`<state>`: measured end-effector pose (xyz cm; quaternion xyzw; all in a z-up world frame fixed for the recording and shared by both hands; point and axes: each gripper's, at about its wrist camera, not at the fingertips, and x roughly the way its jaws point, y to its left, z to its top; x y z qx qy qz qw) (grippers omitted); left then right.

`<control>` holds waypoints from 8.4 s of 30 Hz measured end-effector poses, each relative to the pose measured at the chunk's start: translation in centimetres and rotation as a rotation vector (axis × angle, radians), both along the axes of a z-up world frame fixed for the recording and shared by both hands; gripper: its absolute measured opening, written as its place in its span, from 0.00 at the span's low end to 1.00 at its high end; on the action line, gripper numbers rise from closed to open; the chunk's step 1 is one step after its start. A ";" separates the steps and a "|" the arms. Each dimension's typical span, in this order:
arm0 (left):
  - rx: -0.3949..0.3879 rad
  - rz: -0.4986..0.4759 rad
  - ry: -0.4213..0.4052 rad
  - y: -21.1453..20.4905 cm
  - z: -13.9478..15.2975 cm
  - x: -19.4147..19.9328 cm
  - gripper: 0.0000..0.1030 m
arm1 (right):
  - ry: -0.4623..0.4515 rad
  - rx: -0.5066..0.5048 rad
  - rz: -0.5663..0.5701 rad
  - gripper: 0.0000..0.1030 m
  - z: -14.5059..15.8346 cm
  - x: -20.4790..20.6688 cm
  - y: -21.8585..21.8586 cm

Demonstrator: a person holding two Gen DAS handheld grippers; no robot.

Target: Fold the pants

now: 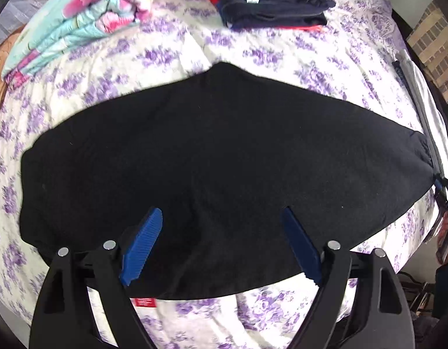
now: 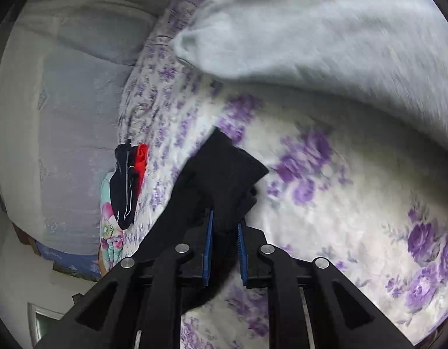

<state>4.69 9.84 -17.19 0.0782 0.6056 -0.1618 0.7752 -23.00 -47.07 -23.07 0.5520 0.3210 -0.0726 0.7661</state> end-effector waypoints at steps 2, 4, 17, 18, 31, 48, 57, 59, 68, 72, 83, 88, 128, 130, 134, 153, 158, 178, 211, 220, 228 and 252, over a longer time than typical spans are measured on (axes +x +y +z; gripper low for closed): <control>-0.017 -0.009 0.011 -0.9 -0.2 -0.2 0.79 | -0.062 0.066 -0.054 0.32 -1.2 -1.1 -0.2; -0.028 -0.029 0.005 -1.9 -0.2 -0.3 0.80 | -0.107 0.095 -0.049 0.55 -1.0 -1.1 -0.2; 0.126 -0.081 -0.113 -9.5 -2.0 -2.3 0.81 | -0.063 -0.041 0.104 0.26 1.1 1.7 -0.1; 0.182 -0.071 -0.157 -10.6 -1.9 -2.4 0.81 | -0.002 -0.066 0.107 0.41 0.5 2.0 -0.1; 0.260 -0.010 -0.306 -16.1 2.3 -3.1 0.81 | -0.076 0.014 0.139 0.16 0.0 2.0 -0.9; 0.192 0.047 -0.302 -6.6 3.5 -1.5 0.81 | 0.131 -0.311 0.090 0.16 4.7 4.2 3.5; 0.142 0.235 -0.242 6.2 2.6 1.8 0.81 | -0.019 -0.578 0.396 0.16 12.3 12.5 18.4; 0.135 0.236 -0.231 7.4 2.1 2.0 0.81 | -0.045 -0.593 0.515 0.16 12.1 14.9 23.4; 0.100 0.232 -0.197 10.2 0.5 0.1 0.81 | -0.070 -0.580 0.817 0.16 9.2 19.9 36.6; 0.098 0.267 -0.187 11.6 0.4 -0.6 0.81 | -0.108 -0.580 0.805 0.16 9.8 20.8 38.1; 0.094 0.247 -0.190 10.2 0.9 -0.5 0.81 | -0.051 -0.557 1.034 0.71 7.6 20.2 42.2; 0.075 0.199 -0.210 8.0 1.7 0.1 0.81 | -0.084 -0.502 0.791 0.73 10.0 17.4 33.3; -0.693 0.903 0.016 28.6 -3.9 -6.7 0.82 | -0.047 -0.488 1.056 0.85 7.5 22.3 38.4; -0.713 0.917 0.004 29.1 -4.4 -6.1 0.82 | -0.060 -0.480 1.044 0.85 8.3 22.2 38.1; -0.754 0.941 0.014 30.2 -5.5 -4.4 0.82 | -0.086 -0.450 1.026 0.85 9.3 21.8 37.9; -0.650 0.800 -0.066 28.5 -3.2 0.9 0.22 | -0.051 -0.637 1.010 0.85 8.3 21.2 41.7; -0.600 0.742 -0.121 27.6 -1.9 0.9 0.22 | -0.025 -0.936 1.161 0.85 7.1 19.6 45.3; -0.470 -0.043 -0.388 -1.5 10.8 -3.2 0.18 | -0.015 -0.240 0.470 0.88 8.3 13.4 19.9; -0.167 -0.218 -0.202 -15.2 3.9 -10.0 0.71 | -0.188 -0.194 0.552 0.91 9.4 10.2 10.3; -0.134 0.093 -0.099 -5.1 -2.9 -4.5 0.73 | -0.262 -0.242 0.875 0.91 11.0 17.3 21.3; -0.090 0.058 -0.158 -2.9 -1.8 -5.1 0.76 | 0.163 -0.260 0.812 0.91 6.7 17.6 16.4; -0.059 0.097 -0.110 -2.6 -3.9 -7.2 0.80 | -0.064 -0.324 1.661 0.09 8.1 40.8 41.3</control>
